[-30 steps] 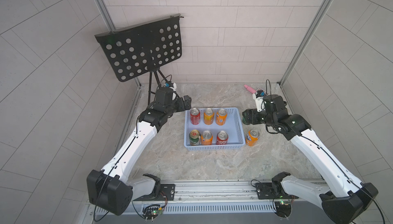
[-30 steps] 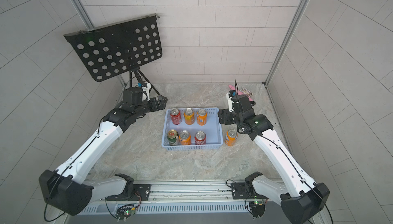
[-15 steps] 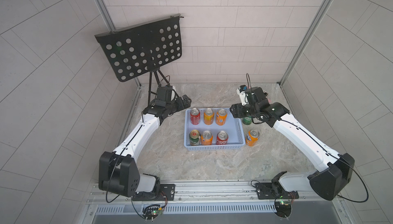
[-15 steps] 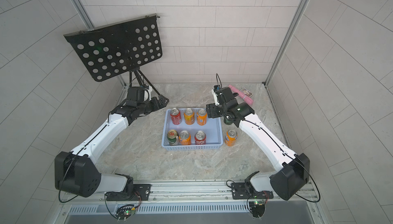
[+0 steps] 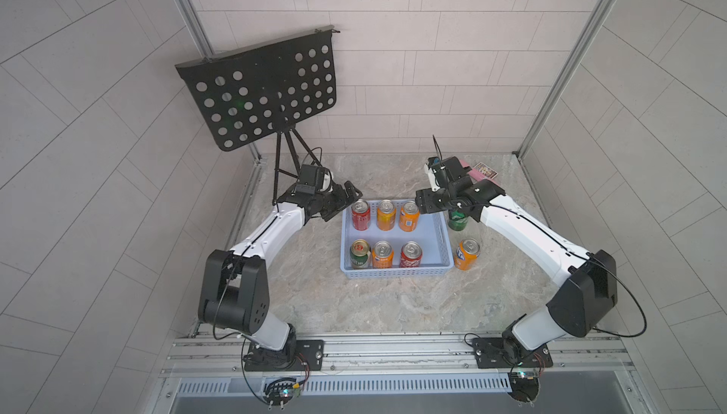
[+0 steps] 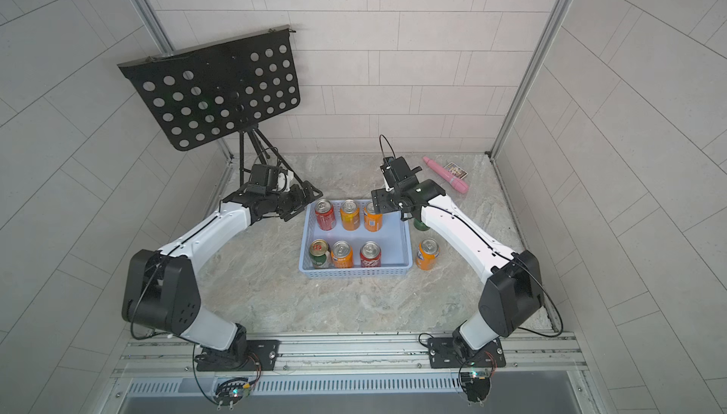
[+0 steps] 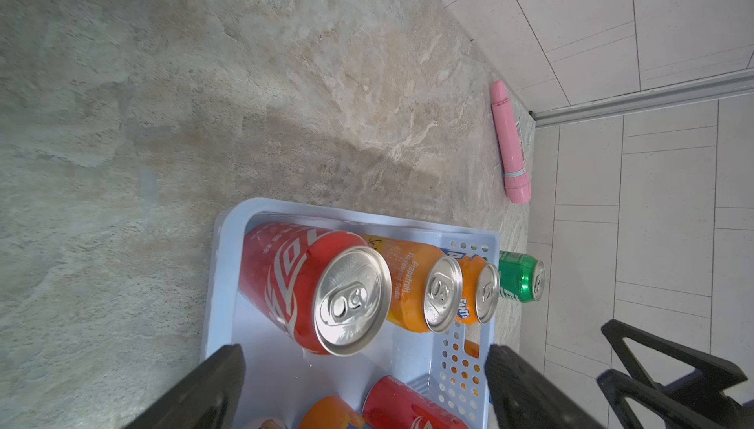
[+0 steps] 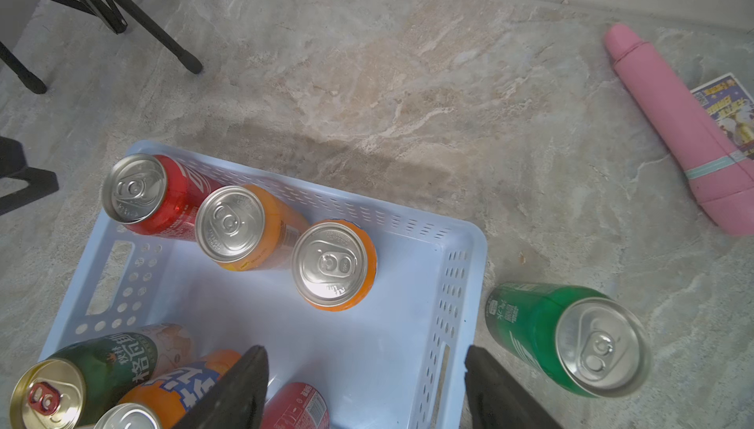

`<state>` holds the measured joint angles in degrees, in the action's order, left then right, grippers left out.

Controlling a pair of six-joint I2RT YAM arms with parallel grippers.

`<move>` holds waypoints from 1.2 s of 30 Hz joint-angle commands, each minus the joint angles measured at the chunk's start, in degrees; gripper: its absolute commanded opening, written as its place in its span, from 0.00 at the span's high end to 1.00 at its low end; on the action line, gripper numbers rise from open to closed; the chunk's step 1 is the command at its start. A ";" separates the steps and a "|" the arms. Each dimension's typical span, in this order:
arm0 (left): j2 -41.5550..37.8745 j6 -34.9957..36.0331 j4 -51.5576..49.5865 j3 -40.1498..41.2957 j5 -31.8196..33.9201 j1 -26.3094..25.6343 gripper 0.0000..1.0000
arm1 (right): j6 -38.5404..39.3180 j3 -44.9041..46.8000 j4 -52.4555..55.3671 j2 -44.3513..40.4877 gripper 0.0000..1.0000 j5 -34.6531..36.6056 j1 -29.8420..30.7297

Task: Take out the drinks from the basket
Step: Pick up the drink from the basket.

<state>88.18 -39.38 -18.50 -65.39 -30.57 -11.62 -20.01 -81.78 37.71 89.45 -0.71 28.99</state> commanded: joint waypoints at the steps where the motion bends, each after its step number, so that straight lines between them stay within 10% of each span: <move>1: -2.24 5.17 -5.44 -2.79 0.98 0.44 0.00 | -0.38 -1.34 1.42 1.91 0.21 1.26 1.21; 36: -2.32 5.72 -7.07 -3.14 -0.54 1.51 0.00 | -2.11 -9.08 2.14 18.93 0.17 3.17 2.74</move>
<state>86.15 -33.65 -25.45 -67.20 -30.48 -10.59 -21.32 -89.82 38.13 107.09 1.02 31.48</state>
